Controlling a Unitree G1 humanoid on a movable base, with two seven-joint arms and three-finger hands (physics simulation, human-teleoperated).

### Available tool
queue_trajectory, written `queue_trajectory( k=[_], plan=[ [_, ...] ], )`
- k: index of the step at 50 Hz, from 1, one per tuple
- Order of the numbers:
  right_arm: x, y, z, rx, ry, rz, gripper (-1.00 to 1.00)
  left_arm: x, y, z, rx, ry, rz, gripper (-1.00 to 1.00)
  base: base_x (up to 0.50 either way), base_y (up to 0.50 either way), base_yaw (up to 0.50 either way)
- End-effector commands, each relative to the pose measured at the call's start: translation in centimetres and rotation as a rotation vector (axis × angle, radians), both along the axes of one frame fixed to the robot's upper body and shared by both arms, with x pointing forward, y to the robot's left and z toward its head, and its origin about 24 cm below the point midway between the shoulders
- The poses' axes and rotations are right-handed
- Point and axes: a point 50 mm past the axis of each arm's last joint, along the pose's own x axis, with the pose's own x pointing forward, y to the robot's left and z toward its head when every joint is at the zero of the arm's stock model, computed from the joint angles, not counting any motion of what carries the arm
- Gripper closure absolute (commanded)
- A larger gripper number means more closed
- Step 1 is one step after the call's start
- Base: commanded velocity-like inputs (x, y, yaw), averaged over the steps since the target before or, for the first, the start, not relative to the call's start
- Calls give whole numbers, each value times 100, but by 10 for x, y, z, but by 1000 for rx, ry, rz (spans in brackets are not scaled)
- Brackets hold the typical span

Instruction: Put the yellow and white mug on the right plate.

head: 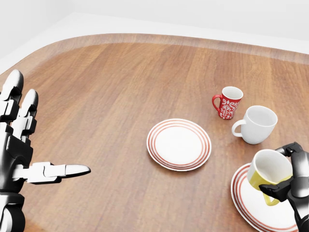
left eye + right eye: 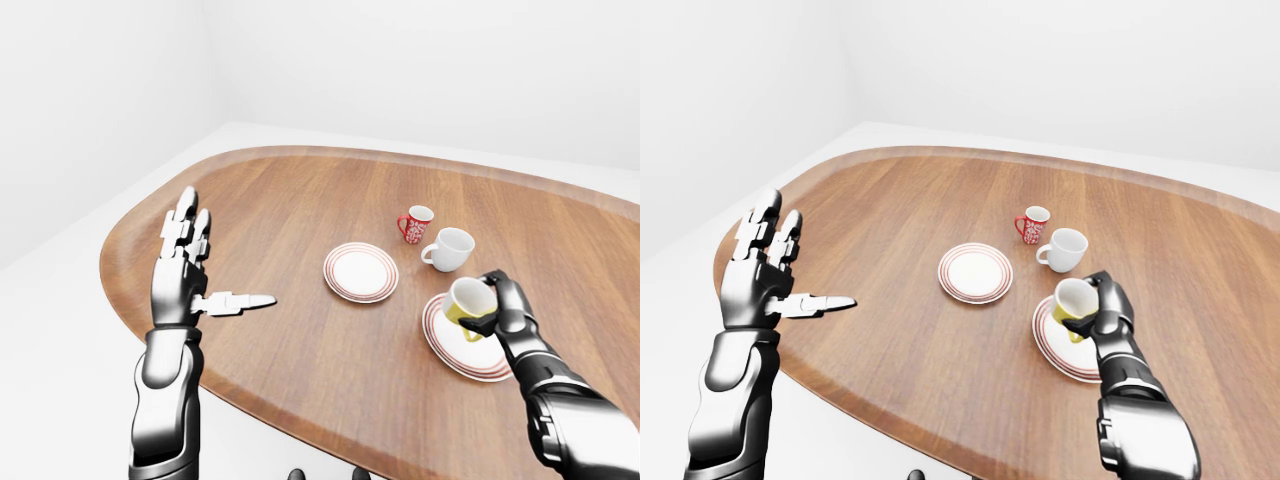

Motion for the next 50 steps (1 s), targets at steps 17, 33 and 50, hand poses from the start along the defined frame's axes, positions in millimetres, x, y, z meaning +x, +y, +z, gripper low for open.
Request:
queue_trajectory(
  k=[17, 33, 50],
  plan=[
    [-10, -5, -9, 27, 15, -71, 100, 0, -1, -1, 2, 3, -2, -91, 0, 0, 0],
    [-16, -7, -13, 25, 22, -99, 100, 0, -1, -2, 3, 8, -2, -91, 0, 0, 0],
    [-19, -8, -15, 13, 24, -114, 100, 0, -2, -3, 4, 13, -5, -91, 0, 0, 0]
  ],
)
